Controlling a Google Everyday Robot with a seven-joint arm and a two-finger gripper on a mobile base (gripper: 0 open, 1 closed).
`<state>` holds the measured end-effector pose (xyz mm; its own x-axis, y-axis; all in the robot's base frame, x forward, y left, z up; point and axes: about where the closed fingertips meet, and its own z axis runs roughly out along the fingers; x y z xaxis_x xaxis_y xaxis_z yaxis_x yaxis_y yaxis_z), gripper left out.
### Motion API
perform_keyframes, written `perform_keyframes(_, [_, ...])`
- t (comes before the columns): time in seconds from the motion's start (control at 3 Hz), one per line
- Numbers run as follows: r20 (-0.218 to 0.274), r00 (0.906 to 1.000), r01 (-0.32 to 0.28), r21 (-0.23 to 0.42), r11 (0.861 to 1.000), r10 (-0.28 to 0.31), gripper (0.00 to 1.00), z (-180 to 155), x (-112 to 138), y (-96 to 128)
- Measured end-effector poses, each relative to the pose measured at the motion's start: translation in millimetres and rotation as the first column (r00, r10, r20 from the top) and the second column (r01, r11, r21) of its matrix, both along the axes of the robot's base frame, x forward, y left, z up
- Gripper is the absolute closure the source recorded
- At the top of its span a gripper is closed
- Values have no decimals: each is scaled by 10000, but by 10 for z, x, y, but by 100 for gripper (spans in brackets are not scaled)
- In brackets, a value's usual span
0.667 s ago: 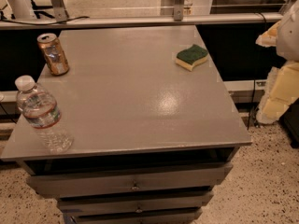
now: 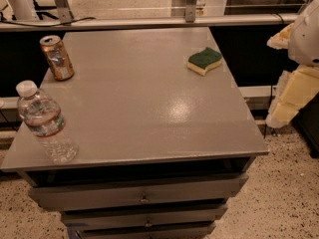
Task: Move sponge near orange can
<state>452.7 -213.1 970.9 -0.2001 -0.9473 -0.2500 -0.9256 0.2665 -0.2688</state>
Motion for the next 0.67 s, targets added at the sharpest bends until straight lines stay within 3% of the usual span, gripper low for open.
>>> perform_keyframes(0.33, [559,9983,-226,842,9962,180,0,-146,413,63])
perform_keyframes(0.67, [1275,9917,-365,1741,9840,142,0,-278,982,135])
